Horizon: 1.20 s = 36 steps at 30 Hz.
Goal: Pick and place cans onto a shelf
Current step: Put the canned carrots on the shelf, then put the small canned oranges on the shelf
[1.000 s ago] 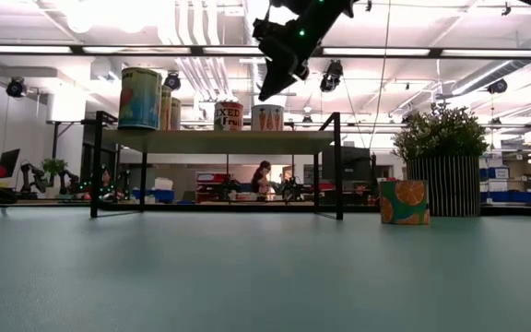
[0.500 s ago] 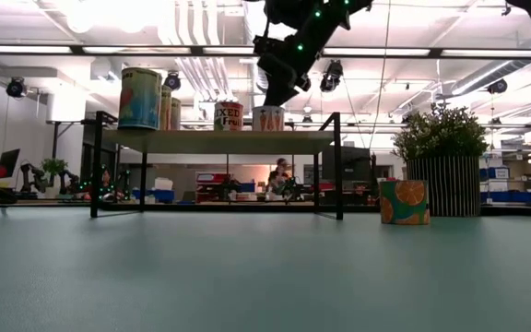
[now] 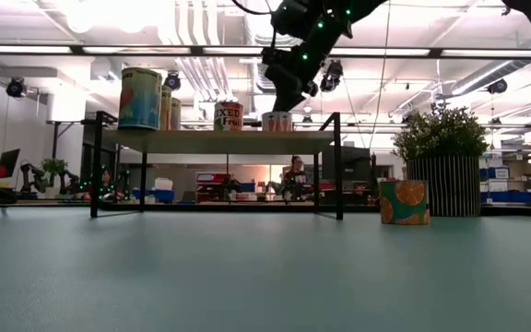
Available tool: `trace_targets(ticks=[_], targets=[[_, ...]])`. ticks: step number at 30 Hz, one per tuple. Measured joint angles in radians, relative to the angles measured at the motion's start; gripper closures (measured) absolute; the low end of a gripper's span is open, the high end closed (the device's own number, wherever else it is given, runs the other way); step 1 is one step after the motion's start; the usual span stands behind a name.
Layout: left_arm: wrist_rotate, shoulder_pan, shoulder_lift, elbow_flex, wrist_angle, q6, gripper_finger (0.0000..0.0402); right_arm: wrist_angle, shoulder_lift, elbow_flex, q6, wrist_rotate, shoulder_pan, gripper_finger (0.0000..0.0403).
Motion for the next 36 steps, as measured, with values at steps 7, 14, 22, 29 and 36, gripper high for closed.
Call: trace_targets(ticks=[7, 14, 22, 29, 36], targets=[[0.0, 0.0, 0.0, 0.0, 0.0, 0.0, 0.0398, 0.02, -0.001, -0.001, -0.014, 0.0, -0.023, 0.039], [0.0, 0.0, 0.0, 0.0, 0.0, 0.0, 0.0398, 0.014, -0.026, 0.03, -0.014, -0.002, -0.013, 0.039], [0.0, 0.0, 0.001, 0.0, 0.001, 0.0, 0.0398, -0.078, -0.078, 0.101, -0.002, -0.003, 0.03, 0.039], [0.0, 0.0, 0.002, 0.0, 0.001, -0.009, 0.0398, -0.249, -0.154, 0.118, 0.04, -0.012, 0.142, 0.039], [0.0, 0.0, 0.003, 0.0, 0.001, -0.027, 0.0398, -0.21, -0.319, -0.11, 0.148, -0.049, 0.243, 0.039]])
